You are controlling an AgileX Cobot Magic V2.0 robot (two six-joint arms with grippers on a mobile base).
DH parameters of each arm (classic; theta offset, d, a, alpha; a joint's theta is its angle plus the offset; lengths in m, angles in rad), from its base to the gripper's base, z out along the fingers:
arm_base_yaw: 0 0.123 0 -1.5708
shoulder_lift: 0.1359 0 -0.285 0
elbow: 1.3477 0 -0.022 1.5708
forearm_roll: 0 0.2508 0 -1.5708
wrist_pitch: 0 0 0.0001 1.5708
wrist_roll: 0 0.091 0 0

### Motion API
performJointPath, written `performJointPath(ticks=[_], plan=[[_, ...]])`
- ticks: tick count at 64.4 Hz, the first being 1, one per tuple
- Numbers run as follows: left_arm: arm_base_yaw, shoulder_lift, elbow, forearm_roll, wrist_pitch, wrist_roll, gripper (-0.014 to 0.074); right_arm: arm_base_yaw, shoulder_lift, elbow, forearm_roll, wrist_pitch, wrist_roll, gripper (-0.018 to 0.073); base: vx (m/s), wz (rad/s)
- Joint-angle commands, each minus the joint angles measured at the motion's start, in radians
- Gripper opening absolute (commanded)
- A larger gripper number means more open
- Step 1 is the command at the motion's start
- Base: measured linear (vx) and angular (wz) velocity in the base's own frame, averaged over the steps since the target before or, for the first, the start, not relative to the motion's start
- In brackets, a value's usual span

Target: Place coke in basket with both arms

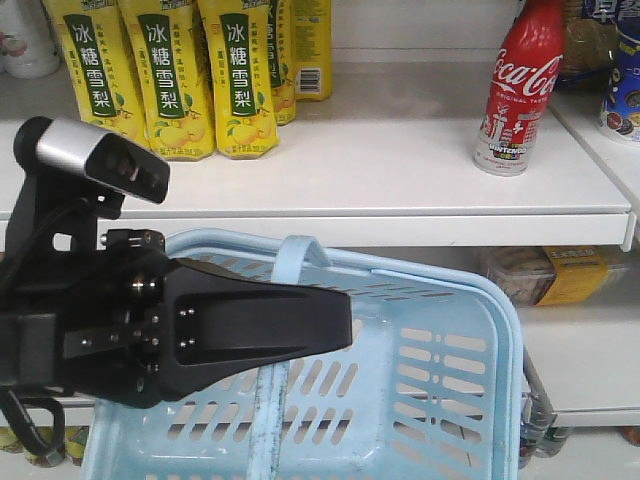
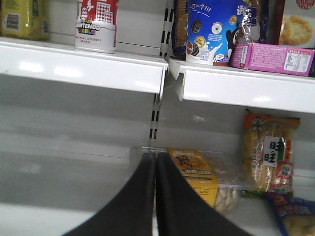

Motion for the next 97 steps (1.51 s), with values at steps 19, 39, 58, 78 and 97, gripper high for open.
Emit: performJointPath(ticks=[19, 39, 58, 78, 97], plan=[[-0.003, -0.023, -0.035, -0.084, -0.116, 0.001, -0.0006, -0.003, -0.018, 0.009, 0.609, -0.181, 0.428, -0.0002, 0.00, 0.00], [-0.003, -0.023, -0.035, -0.084, -0.116, 0.001, -0.0006, -0.002, -0.013, -0.210, 0.414, -0.109, 0.445, -0.0001, 0.00, 0.00], [-0.003, -0.023, -0.035, -0.084, -0.115, 0.001, -0.0006, -0.002, 0.092, -0.498, -0.063, 0.070, 0.438, 0.0216, 0.00, 0.00], [-0.003, -0.023, -0.035, -0.084, -0.115, 0.001, -0.0006, -0.002, 0.200, -0.516, -0.078, -0.063, 0.438, 0.0651, 0.00, 0.00], [-0.003, -0.023, -0.035, -0.084, -0.115, 0.001, -0.0006, -0.002, 0.430, -0.665, -0.106, -0.029, 0.408, 0.0601, 0.00, 0.00]])
